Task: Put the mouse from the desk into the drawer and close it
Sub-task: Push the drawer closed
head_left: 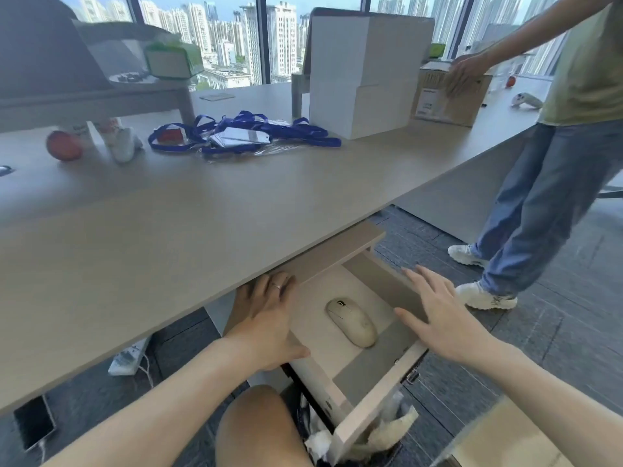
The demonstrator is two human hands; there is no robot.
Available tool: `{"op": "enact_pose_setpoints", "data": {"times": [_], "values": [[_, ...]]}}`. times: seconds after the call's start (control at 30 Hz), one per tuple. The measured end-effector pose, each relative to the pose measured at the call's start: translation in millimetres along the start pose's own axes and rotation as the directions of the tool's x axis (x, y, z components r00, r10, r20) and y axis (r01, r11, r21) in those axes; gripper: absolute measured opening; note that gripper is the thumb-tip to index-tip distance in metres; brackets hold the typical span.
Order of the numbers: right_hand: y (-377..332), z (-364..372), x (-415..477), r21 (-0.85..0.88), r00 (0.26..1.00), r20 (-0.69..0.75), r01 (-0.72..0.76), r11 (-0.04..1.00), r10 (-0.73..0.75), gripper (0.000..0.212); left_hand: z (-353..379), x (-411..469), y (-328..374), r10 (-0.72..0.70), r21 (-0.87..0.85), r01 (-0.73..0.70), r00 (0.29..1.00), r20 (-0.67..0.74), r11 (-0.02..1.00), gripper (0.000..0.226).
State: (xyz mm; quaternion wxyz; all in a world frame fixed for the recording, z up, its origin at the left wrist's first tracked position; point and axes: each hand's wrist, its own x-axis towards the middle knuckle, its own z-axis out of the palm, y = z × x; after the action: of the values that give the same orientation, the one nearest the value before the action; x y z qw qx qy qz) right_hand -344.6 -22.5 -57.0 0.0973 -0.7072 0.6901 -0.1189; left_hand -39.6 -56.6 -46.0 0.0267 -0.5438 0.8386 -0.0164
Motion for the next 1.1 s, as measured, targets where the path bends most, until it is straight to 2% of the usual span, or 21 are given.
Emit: {"op": "enact_pose_setpoints", "data": {"times": [0.1, 0.2, 0.27, 0.33, 0.43, 0.57, 0.7, 0.77, 0.83, 0.93, 1.1], "values": [[10, 12, -23, 0.105, 0.982, -0.02, -0.183, 0.977, 0.186, 0.09, 0, -3, 2, -0.008, -0.003, 0.008, 1.0, 0.025, 1.0, 0.121], [5, 27, -37, 0.311, 0.937, -0.073, -0.304, 0.901, 0.341, 0.099, -2, -5, 5, -0.028, -0.008, 0.029, 0.998, 0.051, 1.0, 0.123], [-4, 33, -43, 0.517, 0.894, -0.033, -0.367, 0.773, 0.446, 0.103, -3, -6, 7, -0.046, -0.012, 0.047, 0.997, 0.069, 0.999, 0.124], [-15, 35, -45, 0.666, 0.853, 0.07, -0.426, 0.612, 0.517, 0.106, -4, -7, 9, -0.063, -0.019, 0.065, 0.995, 0.082, 0.998, 0.125], [-23, 38, -45, 0.745, 0.8, 0.149, -0.478, 0.465, 0.582, 0.103, -6, -7, 13, -0.081, -0.037, 0.086, 0.99, 0.113, 0.996, 0.126], [-22, 41, -45, 0.835, 0.789, 0.249, -0.468, 0.288, 0.561, 0.097, -7, -9, 14, -0.079, -0.077, 0.086, 0.993, 0.092, 0.993, 0.122], [-46, 34, -49, 0.852, 0.738, 0.388, -0.516, 0.09, 0.552, 0.06, -8, -8, 15, -0.088, -0.09, 0.095, 0.993, 0.082, 0.991, 0.113], [-49, 39, -47, 0.852, 0.721, 0.442, -0.524, 0.002, 0.533, 0.052, -11, -5, 15, -0.087, -0.098, 0.095, 0.993, 0.08, 0.991, 0.104], [-51, 40, -39, 0.854, 0.71, 0.458, -0.518, -0.043, 0.536, 0.047, -14, -3, 17, -0.087, -0.101, 0.097, 0.991, 0.099, 0.99, 0.101], [-60, 42, -25, 0.855, 0.704, 0.465, -0.515, -0.064, 0.537, 0.042, -17, -5, 22, -0.107, -0.118, 0.126, 0.982, 0.158, 0.985, 0.119], [-85, 52, -3, 0.851, 0.685, 0.497, -0.505, -0.145, 0.532, 0.052, -19, -11, 22, -0.09, -0.135, 0.109, 0.987, 0.136, 0.985, 0.139]]}}
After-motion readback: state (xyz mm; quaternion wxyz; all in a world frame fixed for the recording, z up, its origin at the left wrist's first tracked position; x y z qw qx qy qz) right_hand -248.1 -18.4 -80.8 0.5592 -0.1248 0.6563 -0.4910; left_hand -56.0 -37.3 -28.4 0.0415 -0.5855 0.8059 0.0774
